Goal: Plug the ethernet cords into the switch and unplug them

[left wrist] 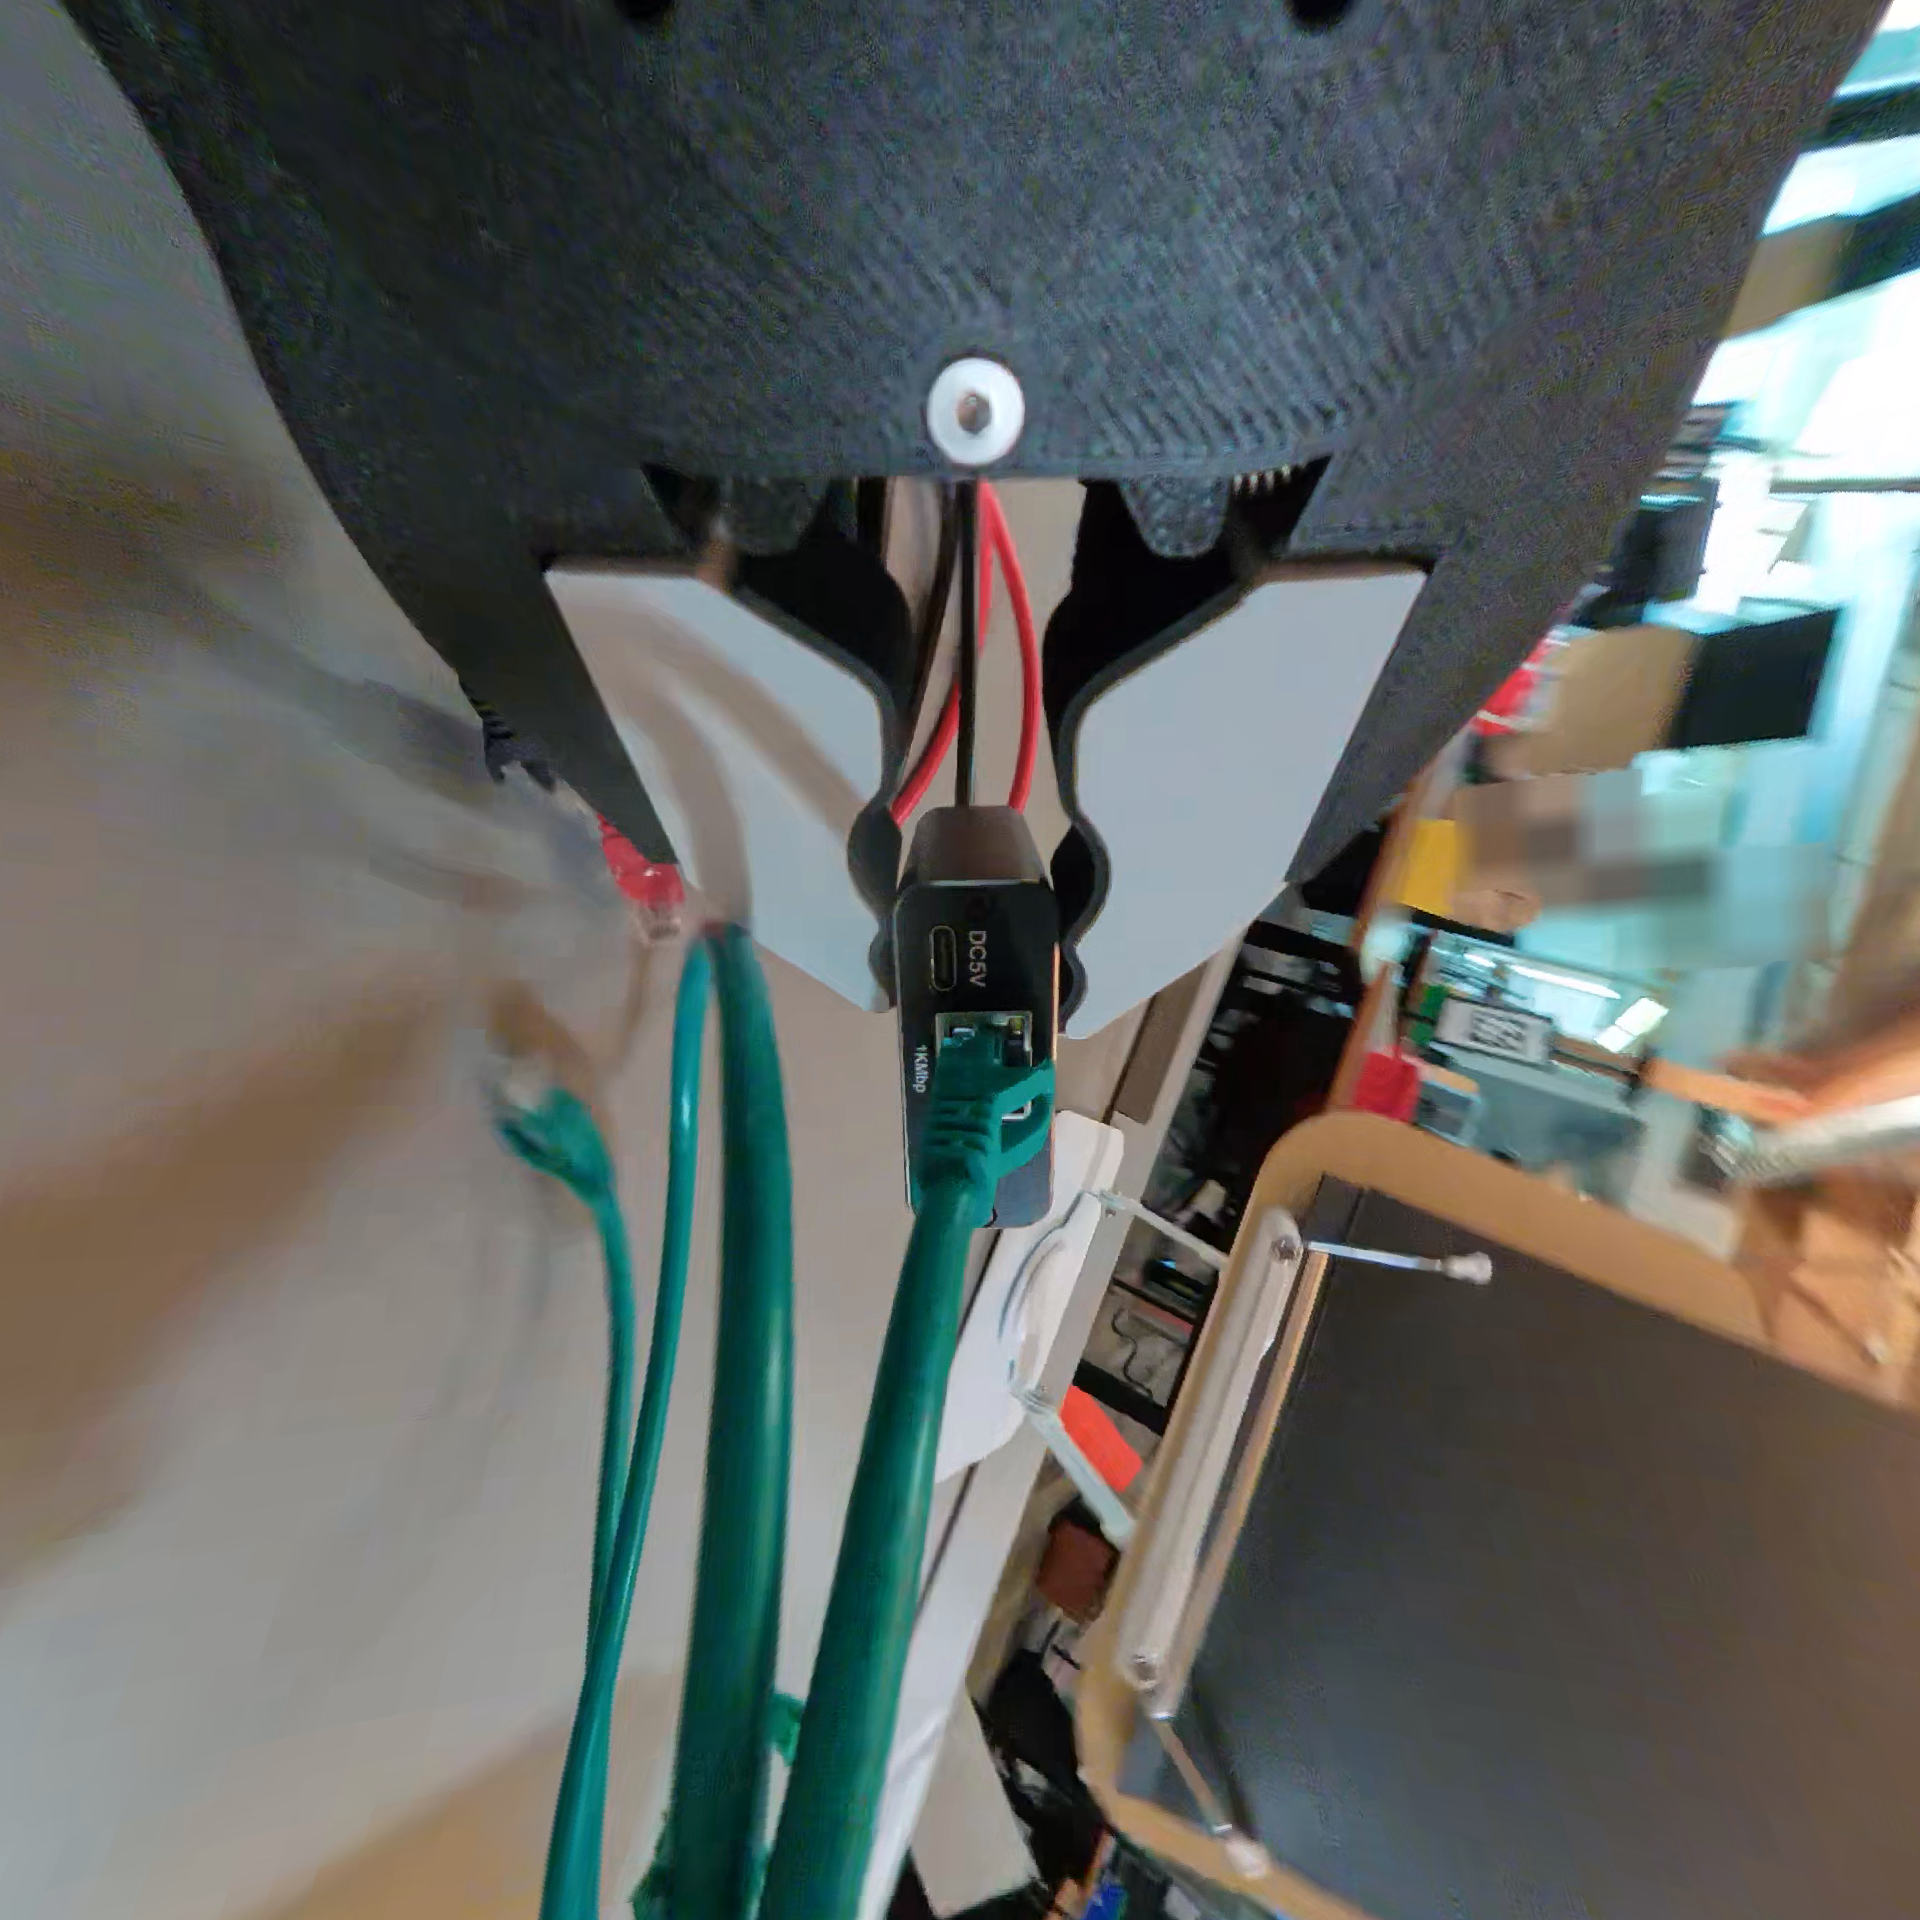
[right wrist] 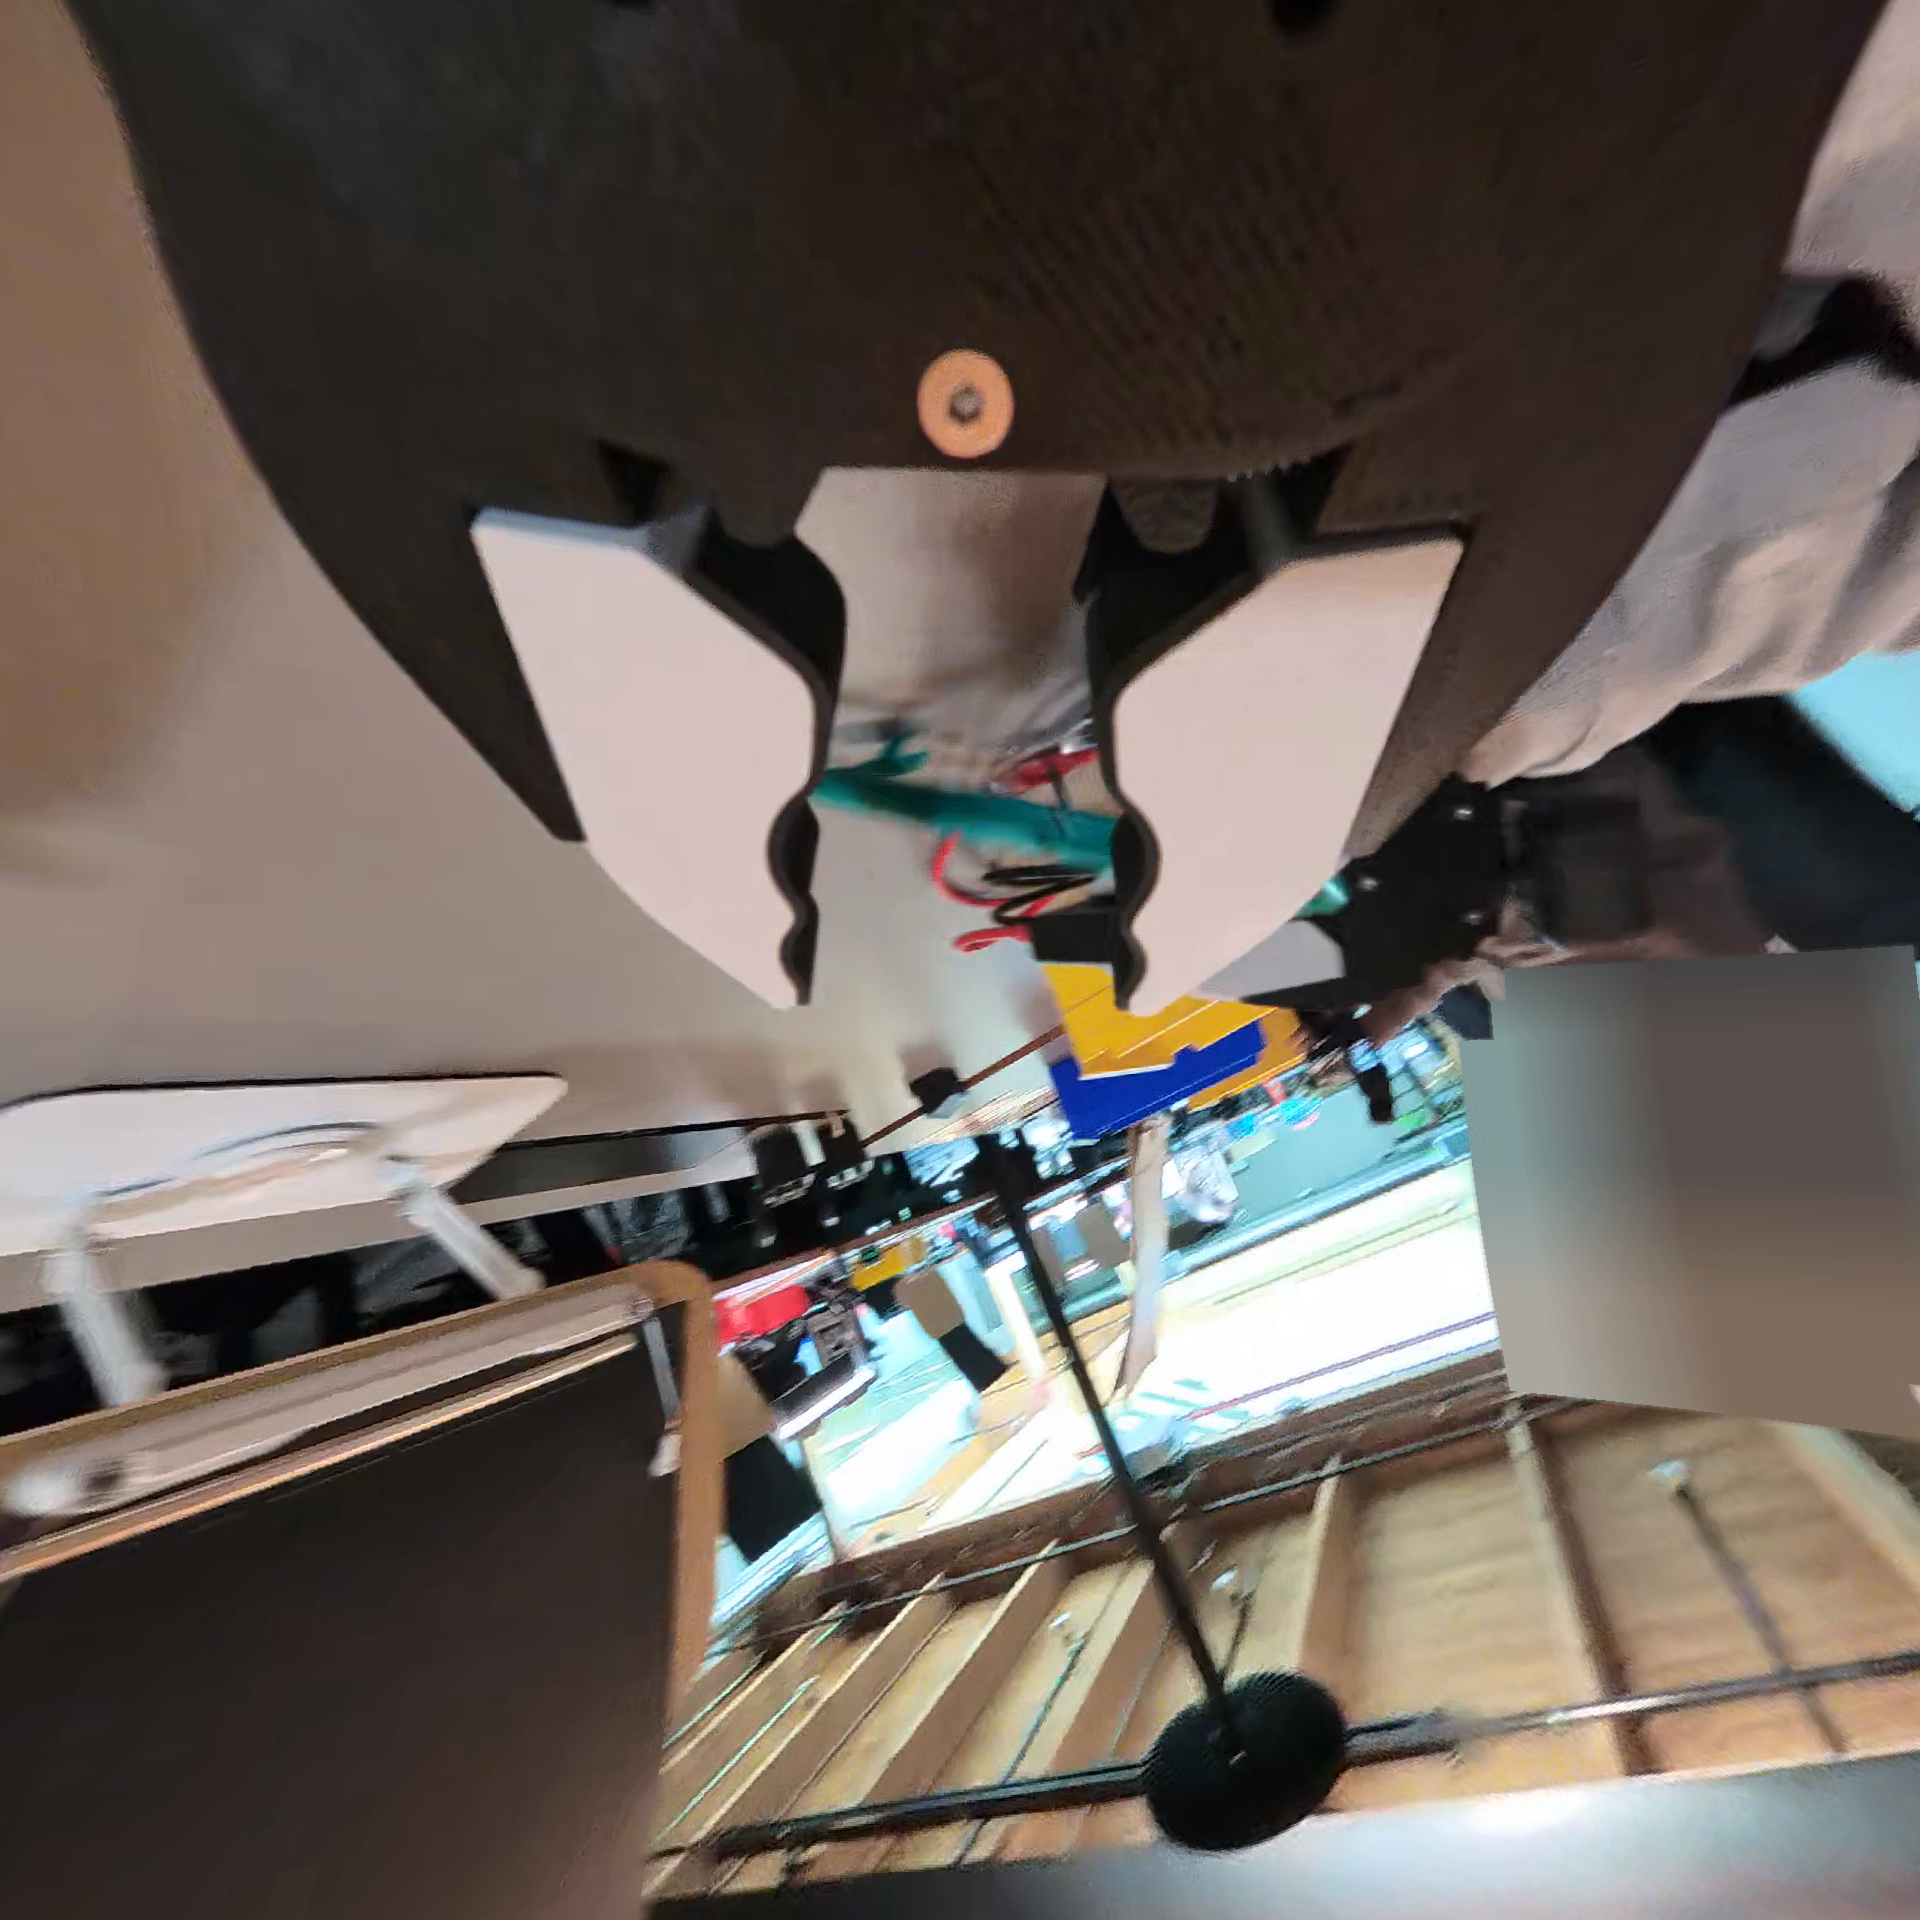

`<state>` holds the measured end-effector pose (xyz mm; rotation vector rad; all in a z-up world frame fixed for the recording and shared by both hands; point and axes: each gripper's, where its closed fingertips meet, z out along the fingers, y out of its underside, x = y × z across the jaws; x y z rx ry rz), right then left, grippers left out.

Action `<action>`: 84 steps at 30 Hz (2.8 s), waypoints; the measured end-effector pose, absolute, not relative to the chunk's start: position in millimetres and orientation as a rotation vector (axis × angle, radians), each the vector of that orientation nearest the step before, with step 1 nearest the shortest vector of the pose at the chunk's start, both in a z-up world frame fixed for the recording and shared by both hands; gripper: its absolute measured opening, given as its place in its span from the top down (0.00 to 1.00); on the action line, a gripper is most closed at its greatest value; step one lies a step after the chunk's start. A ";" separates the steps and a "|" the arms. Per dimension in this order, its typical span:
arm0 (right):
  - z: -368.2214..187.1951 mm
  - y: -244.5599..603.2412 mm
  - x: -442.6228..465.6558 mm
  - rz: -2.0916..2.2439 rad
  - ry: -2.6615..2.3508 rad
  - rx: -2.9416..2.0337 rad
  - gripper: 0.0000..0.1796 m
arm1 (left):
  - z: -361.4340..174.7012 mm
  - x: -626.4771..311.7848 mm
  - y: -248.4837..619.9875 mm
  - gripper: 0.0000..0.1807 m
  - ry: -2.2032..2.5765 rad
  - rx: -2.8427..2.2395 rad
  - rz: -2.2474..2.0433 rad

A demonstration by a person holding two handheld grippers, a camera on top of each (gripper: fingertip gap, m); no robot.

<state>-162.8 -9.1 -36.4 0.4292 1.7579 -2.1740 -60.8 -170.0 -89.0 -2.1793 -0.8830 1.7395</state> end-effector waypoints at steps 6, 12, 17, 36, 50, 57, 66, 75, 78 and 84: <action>-49.9 -13.0 -169.3 -2.075 1.732 0.498 0.67 | -45.4 -52.5 -176.0 0.86 -1.137 -1.716 1.373; -51.7 -27.7 -133.8 -2.051 1.862 0.280 0.66 | -23.5 -47.4 -167.3 0.86 -1.200 -1.435 1.059; -57.0 -31.6 -121.2 -2.022 1.915 0.204 0.67 | 3.8 -38.9 -160.2 0.86 -1.148 -1.143 0.770; 25.4 -5.4 -60.1 -2.273 1.751 -0.191 0.74 | 0.0 -45.9 -116.9 0.86 -1.060 -1.099 0.554; -32.5 -36.5 -33.1 -1.949 2.137 -0.433 0.63 | -29.6 -35.8 -29.9 0.86 -0.904 -1.583 0.383; -41.9 -35.4 -17.5 -1.845 2.132 -0.506 0.70 | -29.6 -33.0 -21.6 0.85 -0.868 -1.576 0.335; -40.5 -33.5 -32.5 -1.877 2.200 -0.447 0.86 | -13.3 -34.9 -26.0 0.81 -0.865 -1.453 0.348; 15.6 -8.9 -104.9 -2.155 2.115 -0.152 0.87 | 55.5 -17.7 -110.8 0.84 -0.879 -1.134 0.725; 53.5 10.3 -131.6 -2.303 2.121 -0.123 0.86 | 54.7 -16.6 -124.3 0.84 -0.905 -1.095 0.771; 137.5 57.7 -181.2 -2.601 2.106 0.009 0.86 | 32.8 -26.6 -119.9 0.84 -0.955 -1.069 0.644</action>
